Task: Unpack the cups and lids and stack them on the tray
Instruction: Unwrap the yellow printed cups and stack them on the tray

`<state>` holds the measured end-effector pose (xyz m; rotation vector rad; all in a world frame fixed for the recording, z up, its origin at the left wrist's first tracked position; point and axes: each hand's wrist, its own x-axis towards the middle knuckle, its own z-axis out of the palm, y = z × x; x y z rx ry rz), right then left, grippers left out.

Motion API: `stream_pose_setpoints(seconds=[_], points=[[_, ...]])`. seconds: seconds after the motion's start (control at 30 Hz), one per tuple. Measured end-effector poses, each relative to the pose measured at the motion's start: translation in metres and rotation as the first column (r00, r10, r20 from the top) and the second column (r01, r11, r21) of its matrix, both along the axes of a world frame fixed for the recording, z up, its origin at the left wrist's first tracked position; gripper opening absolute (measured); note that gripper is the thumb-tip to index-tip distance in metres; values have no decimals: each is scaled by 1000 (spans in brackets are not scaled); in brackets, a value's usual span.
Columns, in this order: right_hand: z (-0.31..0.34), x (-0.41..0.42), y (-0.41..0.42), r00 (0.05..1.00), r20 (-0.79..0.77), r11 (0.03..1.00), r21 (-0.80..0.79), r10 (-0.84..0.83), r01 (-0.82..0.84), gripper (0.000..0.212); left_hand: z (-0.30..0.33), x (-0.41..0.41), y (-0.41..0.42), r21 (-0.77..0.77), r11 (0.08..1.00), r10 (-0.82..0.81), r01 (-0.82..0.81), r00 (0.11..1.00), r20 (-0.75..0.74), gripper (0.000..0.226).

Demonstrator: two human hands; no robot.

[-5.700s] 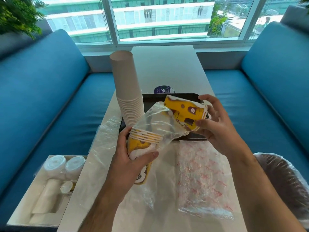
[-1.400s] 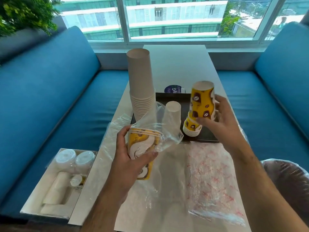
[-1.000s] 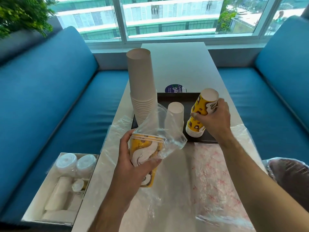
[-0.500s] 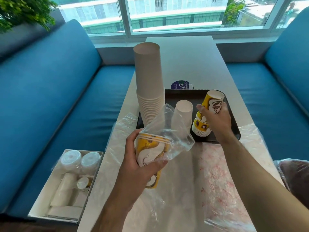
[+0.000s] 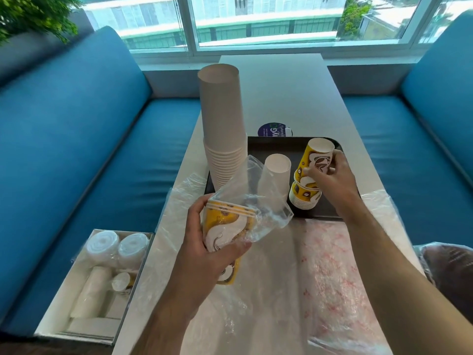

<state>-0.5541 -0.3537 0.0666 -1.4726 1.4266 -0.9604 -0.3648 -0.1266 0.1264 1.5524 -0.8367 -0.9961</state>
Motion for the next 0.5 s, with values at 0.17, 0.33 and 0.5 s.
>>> stream_pose_setpoints(seconds=[0.17,0.33,0.5], points=[[-6,-4,0,999,-34,999,-40,-7,6,70,-3,0,-1,10,1000,0,0,999,54,78],[-11,-4,1,997,-68,999,-27,-19,17,72,2,-2,0,0,1000,-10,10,999,40,77],[-18,-3,2,994,-109,1000,-12,-27,26,76,2,-4,0,2,1000,-22,22,999,38,79]])
